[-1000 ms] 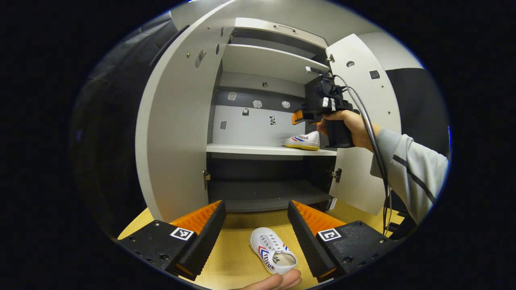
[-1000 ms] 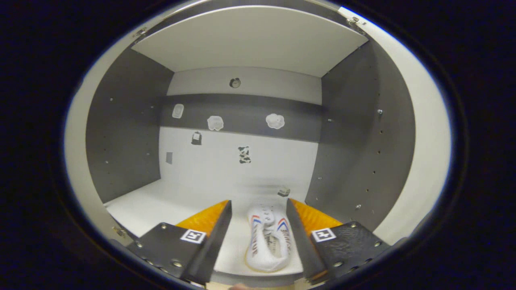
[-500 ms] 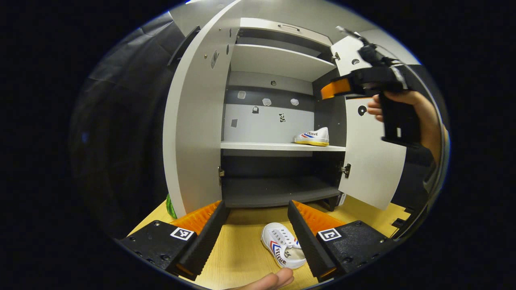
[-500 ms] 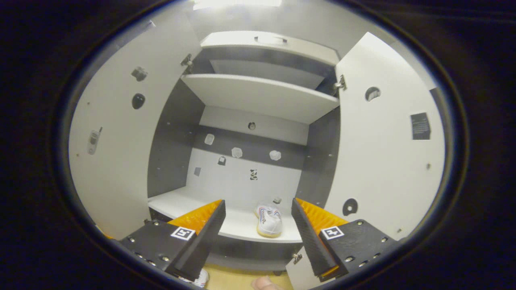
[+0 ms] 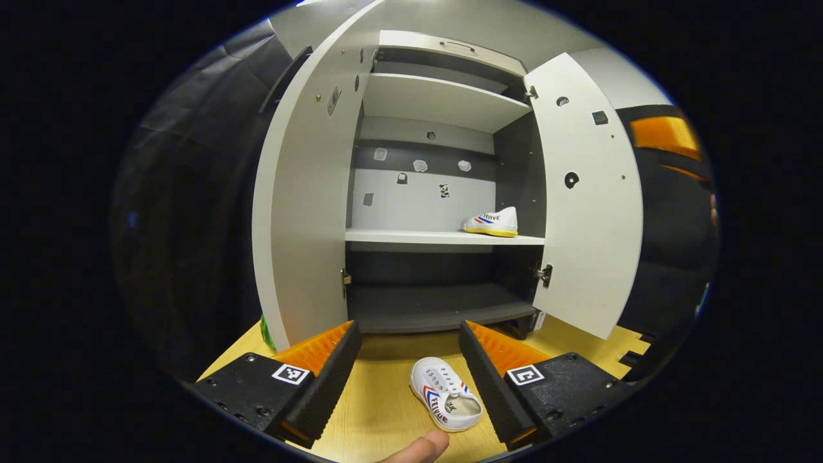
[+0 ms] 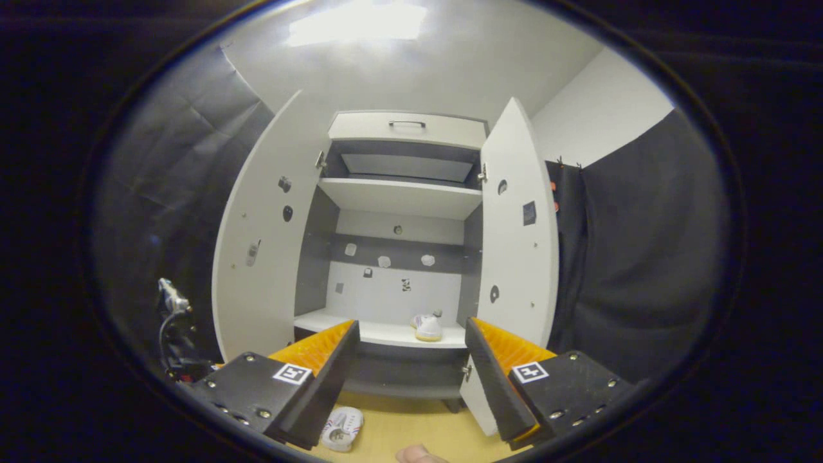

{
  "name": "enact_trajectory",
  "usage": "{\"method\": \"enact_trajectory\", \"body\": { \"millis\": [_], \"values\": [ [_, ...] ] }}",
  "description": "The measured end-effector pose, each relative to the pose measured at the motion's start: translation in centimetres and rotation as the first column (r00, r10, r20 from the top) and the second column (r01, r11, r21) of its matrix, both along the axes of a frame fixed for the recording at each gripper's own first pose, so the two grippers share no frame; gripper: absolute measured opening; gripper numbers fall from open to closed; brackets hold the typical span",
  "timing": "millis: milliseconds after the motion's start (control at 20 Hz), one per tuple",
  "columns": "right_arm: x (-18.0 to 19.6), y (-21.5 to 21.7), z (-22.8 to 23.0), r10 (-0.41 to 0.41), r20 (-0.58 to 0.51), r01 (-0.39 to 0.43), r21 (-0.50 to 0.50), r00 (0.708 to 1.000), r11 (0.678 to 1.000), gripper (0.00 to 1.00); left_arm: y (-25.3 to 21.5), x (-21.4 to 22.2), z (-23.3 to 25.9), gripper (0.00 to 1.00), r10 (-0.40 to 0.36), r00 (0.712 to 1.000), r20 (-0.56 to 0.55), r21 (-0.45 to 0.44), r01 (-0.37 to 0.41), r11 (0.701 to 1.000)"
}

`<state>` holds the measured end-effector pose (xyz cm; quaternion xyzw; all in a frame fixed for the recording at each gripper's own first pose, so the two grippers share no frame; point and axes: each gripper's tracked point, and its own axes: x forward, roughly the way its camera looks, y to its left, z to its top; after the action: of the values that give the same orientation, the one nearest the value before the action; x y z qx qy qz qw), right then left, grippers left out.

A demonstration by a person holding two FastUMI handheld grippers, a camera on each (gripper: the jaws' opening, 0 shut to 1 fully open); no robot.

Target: Grab one shoe with the right hand and put it into the shoe cabinet, grab the other shoe with the left hand and put it into the shoe cabinet; then close the right door with the right hand and the left door with the left hand.

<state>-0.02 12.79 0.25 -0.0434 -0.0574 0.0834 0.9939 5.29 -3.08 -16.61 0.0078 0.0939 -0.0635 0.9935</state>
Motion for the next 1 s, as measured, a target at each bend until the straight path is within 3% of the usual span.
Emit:
{"method": "enact_trajectory", "body": {
  "millis": [300, 500, 750, 1000],
  "values": [
    [-2.2, -5.2, -2.2, -0.036, -0.028, 0.038, 0.059, 0.999, 0.998, 0.98, -0.6, 1.0, -1.1, 0.96, 0.019, 0.999, -0.046, -0.009, -0.02, 1.0],
    [-2.3, -8.5, -3.9, -0.073, -0.056, 0.078, 0.094, 0.996, 0.993, 0.98, -1.6, 1.6, -4.8, 0.96, 0.001, 0.991, -0.133, -0.023, -0.004, 1.0],
    [-1.5, -11.5, -5.1, -0.12, -0.086, 0.131, 0.137, 0.989, 0.982, 0.99, -1.8, 1.6, -11.4, 0.96, 0.006, 0.965, -0.263, 0.041, 0.004, 0.999],
    [-0.9, -11.1, -5.9, -0.116, -0.099, 0.128, 0.118, 0.988, 0.985, 1.0, -1.8, 1.2, -17.6, 0.97, 0.004, 0.919, -0.393, 0.067, 0.025, 0.997]
  ]
}}
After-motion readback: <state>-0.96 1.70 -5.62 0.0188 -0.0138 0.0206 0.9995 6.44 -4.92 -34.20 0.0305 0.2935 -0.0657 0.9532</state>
